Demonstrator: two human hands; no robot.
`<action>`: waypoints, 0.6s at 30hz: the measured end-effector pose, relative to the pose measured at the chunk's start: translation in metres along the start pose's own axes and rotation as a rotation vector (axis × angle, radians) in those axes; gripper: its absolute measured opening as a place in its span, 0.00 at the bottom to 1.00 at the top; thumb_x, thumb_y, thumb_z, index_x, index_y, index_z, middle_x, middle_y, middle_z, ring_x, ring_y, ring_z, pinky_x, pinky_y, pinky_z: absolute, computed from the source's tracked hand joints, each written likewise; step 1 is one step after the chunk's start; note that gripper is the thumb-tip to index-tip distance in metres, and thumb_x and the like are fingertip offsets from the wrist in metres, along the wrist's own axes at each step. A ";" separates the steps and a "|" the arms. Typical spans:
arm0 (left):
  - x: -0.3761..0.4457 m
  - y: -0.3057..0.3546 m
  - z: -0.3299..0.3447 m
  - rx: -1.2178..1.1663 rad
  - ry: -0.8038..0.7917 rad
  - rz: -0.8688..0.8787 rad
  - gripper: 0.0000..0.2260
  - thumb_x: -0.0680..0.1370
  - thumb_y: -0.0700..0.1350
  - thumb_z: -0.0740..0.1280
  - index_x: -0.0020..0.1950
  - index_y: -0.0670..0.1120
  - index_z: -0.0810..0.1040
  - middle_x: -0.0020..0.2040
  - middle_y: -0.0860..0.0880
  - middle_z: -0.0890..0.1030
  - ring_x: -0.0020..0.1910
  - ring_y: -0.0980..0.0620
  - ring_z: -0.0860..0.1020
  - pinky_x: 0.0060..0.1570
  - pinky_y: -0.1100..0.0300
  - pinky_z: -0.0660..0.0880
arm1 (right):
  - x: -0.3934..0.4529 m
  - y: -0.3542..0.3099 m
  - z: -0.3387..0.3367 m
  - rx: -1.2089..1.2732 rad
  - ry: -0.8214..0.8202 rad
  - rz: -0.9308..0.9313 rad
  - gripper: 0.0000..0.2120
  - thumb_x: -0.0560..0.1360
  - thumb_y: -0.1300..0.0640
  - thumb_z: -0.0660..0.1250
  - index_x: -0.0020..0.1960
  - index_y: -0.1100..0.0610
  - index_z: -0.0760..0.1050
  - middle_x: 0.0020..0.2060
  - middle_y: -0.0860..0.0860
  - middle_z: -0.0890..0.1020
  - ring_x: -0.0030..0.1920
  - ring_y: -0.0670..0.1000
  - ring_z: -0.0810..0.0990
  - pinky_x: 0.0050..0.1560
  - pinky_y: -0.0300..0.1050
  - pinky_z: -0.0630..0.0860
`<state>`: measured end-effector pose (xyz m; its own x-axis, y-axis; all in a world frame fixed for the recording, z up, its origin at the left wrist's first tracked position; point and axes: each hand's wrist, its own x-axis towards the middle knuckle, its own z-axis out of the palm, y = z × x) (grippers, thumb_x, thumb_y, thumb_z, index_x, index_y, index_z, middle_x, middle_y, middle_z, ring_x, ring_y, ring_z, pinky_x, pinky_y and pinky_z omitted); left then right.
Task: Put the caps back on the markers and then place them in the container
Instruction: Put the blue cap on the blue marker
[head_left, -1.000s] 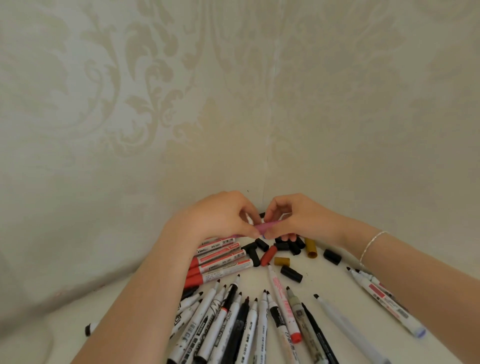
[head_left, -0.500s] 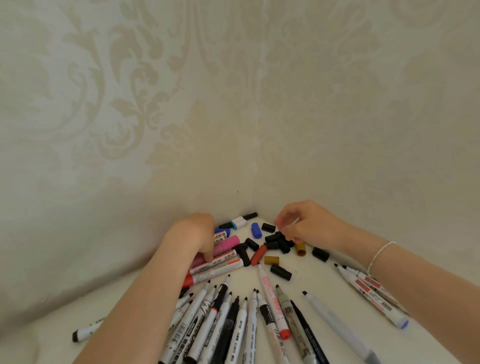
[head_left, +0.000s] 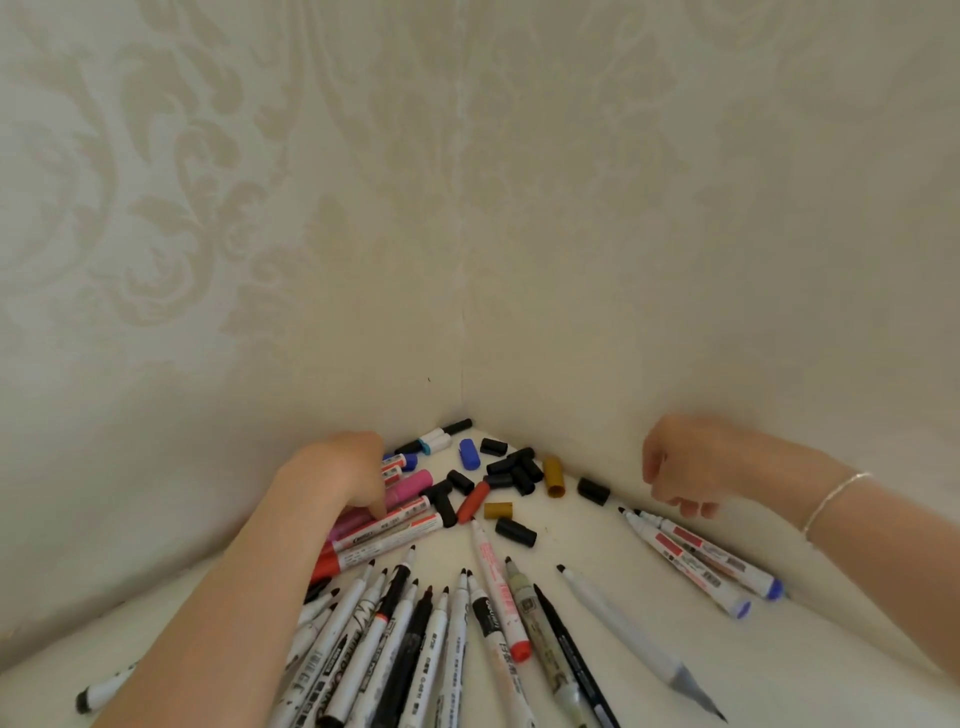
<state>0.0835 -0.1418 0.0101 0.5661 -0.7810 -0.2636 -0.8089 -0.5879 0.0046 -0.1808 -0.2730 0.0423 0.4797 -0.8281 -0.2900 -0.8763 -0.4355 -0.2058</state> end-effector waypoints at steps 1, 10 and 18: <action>0.001 0.003 -0.001 0.000 0.041 0.014 0.14 0.74 0.45 0.70 0.57 0.43 0.75 0.49 0.47 0.77 0.46 0.49 0.76 0.42 0.59 0.71 | -0.002 0.006 0.000 -0.036 -0.030 0.026 0.14 0.71 0.69 0.59 0.51 0.65 0.80 0.41 0.61 0.85 0.38 0.57 0.83 0.43 0.46 0.81; 0.000 0.040 0.004 -0.232 0.321 0.321 0.03 0.78 0.44 0.65 0.51 0.51 0.75 0.50 0.51 0.78 0.48 0.53 0.77 0.52 0.57 0.76 | -0.012 0.034 0.022 -0.173 0.095 0.008 0.12 0.75 0.65 0.59 0.57 0.60 0.75 0.50 0.56 0.80 0.48 0.54 0.80 0.49 0.44 0.78; -0.003 0.061 0.017 -0.288 0.254 0.429 0.13 0.80 0.42 0.62 0.65 0.50 0.75 0.62 0.50 0.77 0.56 0.54 0.76 0.54 0.64 0.72 | -0.013 0.035 0.040 -0.304 0.162 -0.076 0.10 0.75 0.58 0.62 0.56 0.57 0.73 0.52 0.55 0.77 0.46 0.55 0.75 0.46 0.44 0.73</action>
<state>0.0297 -0.1718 -0.0054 0.2458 -0.9675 0.0601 -0.9189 -0.2128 0.3322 -0.2161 -0.2631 0.0016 0.5518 -0.8242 -0.1276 -0.8234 -0.5626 0.0737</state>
